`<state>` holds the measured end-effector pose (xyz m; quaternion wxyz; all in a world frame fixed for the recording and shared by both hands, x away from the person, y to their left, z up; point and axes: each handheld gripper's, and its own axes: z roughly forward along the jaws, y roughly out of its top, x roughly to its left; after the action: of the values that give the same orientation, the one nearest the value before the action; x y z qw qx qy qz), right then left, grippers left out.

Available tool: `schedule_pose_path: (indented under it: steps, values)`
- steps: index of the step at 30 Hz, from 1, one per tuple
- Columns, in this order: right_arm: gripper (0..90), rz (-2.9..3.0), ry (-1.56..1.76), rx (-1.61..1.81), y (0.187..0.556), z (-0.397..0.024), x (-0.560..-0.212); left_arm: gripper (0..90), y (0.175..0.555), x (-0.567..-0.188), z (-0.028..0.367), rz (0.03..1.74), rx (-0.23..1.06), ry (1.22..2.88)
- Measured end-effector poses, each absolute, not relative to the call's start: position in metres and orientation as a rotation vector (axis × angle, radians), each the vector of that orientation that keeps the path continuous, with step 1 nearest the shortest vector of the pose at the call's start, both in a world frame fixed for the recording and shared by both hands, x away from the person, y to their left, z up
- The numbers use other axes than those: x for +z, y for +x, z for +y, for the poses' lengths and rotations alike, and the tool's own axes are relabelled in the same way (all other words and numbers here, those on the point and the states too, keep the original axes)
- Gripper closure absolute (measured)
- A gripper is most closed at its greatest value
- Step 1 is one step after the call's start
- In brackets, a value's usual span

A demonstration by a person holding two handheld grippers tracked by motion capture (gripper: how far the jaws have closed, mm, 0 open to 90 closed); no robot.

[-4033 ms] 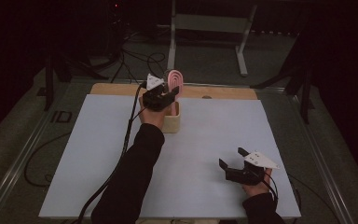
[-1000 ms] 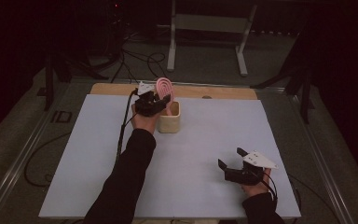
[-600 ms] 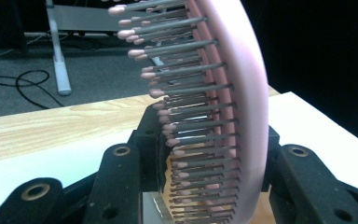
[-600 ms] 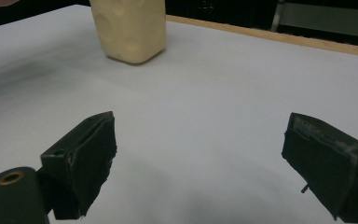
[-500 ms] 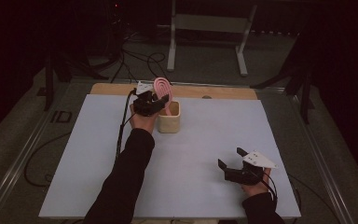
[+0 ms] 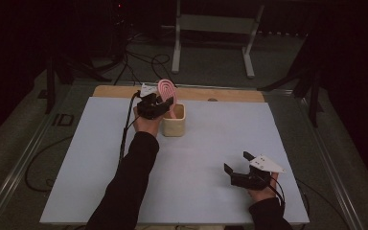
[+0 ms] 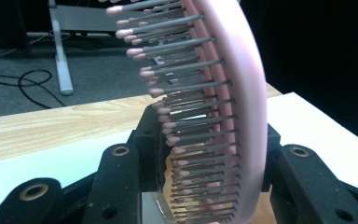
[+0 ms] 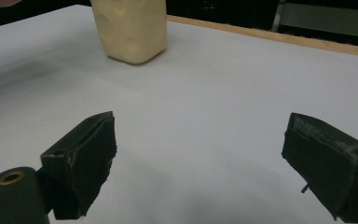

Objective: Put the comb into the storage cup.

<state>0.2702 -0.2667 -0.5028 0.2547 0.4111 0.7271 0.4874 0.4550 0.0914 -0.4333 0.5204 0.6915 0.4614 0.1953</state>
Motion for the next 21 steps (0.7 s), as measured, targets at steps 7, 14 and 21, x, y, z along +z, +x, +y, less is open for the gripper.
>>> schedule_pose_path:
  steps: [7,14,21]
  values:
    - [9.6,1.976,1.114,1.323,0.2702,-0.2665,-0.5029,58.1,0.4556,-0.4339,0.0919,1.111,0.471,1.659]
    - [9.6,1.978,1.112,1.322,0.2702,-0.2661,-0.5030,54.2,0.4559,-0.4347,0.0915,1.118,0.478,1.659]
    - [9.6,1.980,1.113,1.323,0.2702,-0.2662,-0.5030,50.4,0.4556,-0.4366,0.0916,1.136,0.487,1.659]
